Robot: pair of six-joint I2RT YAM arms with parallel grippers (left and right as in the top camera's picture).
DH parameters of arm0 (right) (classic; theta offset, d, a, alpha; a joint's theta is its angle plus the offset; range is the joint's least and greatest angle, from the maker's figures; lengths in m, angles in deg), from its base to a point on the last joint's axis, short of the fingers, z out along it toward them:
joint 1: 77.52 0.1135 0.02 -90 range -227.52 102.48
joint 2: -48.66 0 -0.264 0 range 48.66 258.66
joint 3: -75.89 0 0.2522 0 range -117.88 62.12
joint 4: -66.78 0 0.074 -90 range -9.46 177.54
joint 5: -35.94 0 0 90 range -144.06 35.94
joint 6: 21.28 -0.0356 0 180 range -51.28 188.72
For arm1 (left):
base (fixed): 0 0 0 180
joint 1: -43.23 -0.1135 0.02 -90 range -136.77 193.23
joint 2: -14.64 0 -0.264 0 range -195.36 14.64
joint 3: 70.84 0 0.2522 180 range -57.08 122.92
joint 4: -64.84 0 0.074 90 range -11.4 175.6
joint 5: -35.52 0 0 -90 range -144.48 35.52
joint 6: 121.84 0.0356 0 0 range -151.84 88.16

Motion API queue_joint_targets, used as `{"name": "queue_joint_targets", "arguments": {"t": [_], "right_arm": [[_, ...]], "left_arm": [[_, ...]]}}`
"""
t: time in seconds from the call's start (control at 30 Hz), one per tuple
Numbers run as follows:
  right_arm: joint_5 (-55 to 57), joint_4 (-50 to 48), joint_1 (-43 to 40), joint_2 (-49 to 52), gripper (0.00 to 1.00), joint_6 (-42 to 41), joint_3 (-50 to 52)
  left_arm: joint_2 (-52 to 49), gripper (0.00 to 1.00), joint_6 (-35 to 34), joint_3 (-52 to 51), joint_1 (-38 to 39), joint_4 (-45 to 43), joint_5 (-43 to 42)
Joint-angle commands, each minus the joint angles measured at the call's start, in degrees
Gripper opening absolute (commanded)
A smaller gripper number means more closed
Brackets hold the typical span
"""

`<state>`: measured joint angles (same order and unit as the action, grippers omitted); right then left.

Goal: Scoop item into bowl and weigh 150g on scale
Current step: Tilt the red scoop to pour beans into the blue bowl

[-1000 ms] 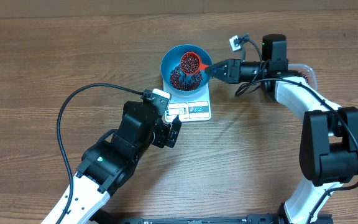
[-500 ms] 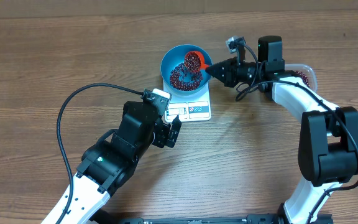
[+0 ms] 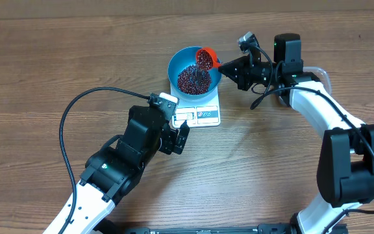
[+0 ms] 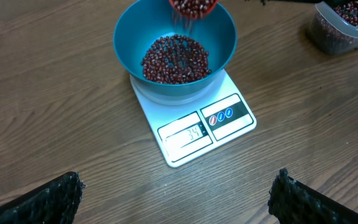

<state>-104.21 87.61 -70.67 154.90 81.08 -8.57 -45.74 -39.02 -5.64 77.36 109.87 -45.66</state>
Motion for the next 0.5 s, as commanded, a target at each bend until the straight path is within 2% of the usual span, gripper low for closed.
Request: {"name": "queue_joint_targets", "arguments": {"t": [0.0, 0.17, 0.47], "right_arm": [[0.0, -0.3, 0.3, -2.2, 0.04, 1.8, 0.1], [0.0, 1.7, 0.8, -2.2, 0.04, 7.5, 0.1], [2.6, 5.1, 3.7, -2.3, 0.04, 24.2, 0.1]], "left_arm": [[0.9, 1.00, 1.4, 0.2, 0.0, 0.0, 0.8], [0.9, 1.00, 1.5, 0.2, 0.0, -0.1, 0.8], [0.9, 1.00, 1.5, 0.2, 0.0, -0.3, 0.8]]}}
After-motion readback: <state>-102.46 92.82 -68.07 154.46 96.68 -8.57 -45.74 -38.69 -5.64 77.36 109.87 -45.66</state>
